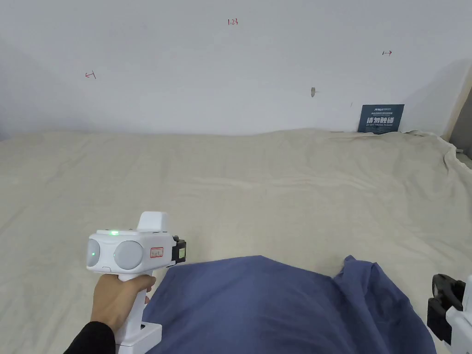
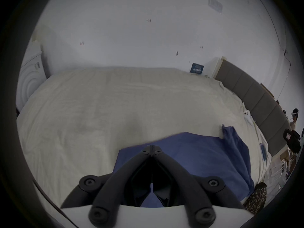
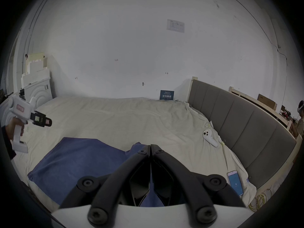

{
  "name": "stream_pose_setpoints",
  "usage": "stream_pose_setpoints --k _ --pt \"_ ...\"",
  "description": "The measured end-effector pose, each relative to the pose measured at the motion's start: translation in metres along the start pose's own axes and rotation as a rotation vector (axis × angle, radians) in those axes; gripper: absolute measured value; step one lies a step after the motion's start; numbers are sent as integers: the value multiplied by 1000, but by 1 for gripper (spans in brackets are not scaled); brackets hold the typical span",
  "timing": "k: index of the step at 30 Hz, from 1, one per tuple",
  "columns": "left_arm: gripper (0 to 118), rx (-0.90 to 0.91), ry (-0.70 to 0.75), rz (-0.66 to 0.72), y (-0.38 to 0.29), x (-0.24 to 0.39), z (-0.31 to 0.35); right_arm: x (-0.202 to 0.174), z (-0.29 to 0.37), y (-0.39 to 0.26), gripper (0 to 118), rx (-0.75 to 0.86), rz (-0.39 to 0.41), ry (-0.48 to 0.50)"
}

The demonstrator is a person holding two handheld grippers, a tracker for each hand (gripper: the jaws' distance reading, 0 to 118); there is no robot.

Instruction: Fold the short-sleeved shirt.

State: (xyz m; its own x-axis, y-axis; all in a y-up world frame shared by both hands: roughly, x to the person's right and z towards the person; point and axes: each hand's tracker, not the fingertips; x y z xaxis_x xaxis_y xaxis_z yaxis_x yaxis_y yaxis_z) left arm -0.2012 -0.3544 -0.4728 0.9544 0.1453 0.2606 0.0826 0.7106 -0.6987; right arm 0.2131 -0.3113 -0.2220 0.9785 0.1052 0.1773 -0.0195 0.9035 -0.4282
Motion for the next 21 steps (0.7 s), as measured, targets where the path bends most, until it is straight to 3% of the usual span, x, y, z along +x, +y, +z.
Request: stream_pose_setpoints --k 1,3,4,5,15,19,20,21 --pt "27 10 3 -2 5 -2 -13 0 -8 -1 0 -11 2 -3" --pt "80 -48 3 -4 14 -6 -40 0 -20 -4 0 -30 -2 -5" --pt "91 -100 15 -2 17 -9 -56 0 -27 -6 0 -38 -5 -4" --pt "94 -124 32 -4 19 -11 -68 0 -32 -7 0 -46 -6 -6" --pt "89 -337 123 -99 -10 -21 -154 -1 -68 -22 0 -106 -20 -15" --pt "58 -352 117 -103 -18 -16 -155 -2 -69 -25 0 -123 -12 -12" --pt "44 -339 104 -83 -17 -14 -153 -1 -68 -26 0 -125 -12 -11" --pt "22 -339 78 -73 -17 -12 -152 0 -68 -27 0 -127 -12 -13"
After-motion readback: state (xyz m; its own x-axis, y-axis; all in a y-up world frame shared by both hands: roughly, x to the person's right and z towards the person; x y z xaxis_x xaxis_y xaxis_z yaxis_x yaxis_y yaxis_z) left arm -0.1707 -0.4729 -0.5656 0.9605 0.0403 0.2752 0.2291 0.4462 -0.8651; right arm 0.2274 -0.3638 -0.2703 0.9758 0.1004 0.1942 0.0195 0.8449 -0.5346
